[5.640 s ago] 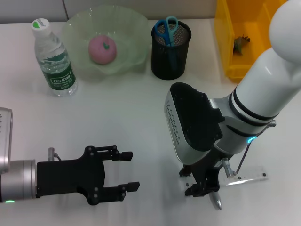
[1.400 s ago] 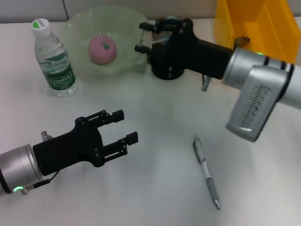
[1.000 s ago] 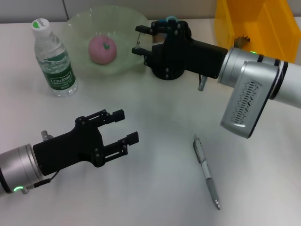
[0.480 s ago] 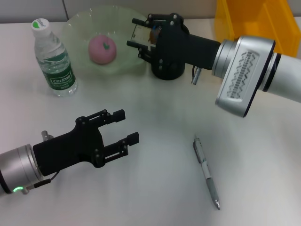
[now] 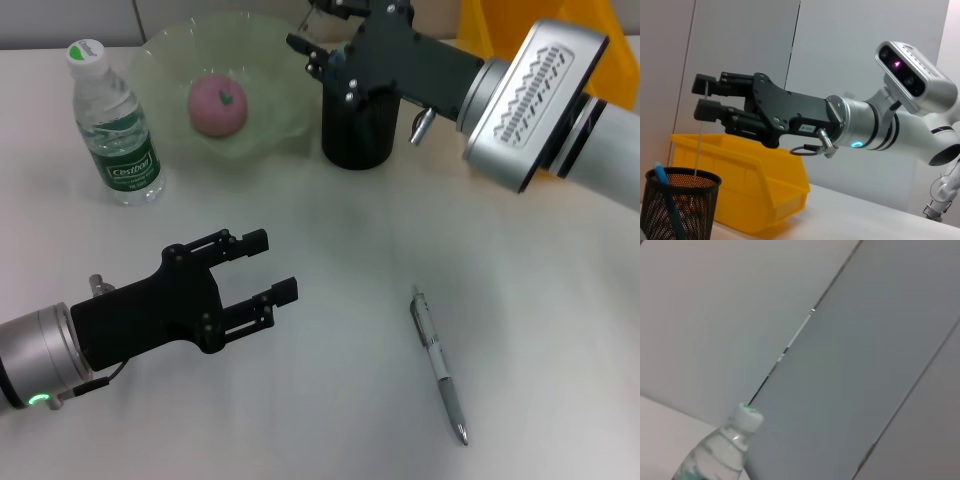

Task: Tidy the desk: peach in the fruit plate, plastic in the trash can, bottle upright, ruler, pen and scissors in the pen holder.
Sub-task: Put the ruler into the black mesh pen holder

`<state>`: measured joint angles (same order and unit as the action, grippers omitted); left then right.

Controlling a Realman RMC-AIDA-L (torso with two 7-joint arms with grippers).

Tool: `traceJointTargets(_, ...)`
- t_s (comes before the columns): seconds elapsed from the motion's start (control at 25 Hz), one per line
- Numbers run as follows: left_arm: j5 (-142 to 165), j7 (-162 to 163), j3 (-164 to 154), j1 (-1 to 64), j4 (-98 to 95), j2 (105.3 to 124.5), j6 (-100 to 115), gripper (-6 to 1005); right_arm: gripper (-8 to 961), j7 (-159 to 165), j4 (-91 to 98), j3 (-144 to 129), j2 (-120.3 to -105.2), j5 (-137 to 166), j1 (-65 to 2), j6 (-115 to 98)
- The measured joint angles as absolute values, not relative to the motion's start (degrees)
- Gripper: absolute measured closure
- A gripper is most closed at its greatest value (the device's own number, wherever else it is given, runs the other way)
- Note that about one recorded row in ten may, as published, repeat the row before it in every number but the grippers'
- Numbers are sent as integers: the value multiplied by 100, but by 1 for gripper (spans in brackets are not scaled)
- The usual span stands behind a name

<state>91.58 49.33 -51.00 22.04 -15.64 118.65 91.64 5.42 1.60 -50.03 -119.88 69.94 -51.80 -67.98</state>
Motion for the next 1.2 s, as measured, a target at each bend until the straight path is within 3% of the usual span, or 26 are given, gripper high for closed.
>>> traceJointTargets(1.2, 9158, 4941, -5080, 2233, -1565, 11874, 9322, 323, 477, 3455, 203, -4521, -11988, 6924, -5480, -5220)
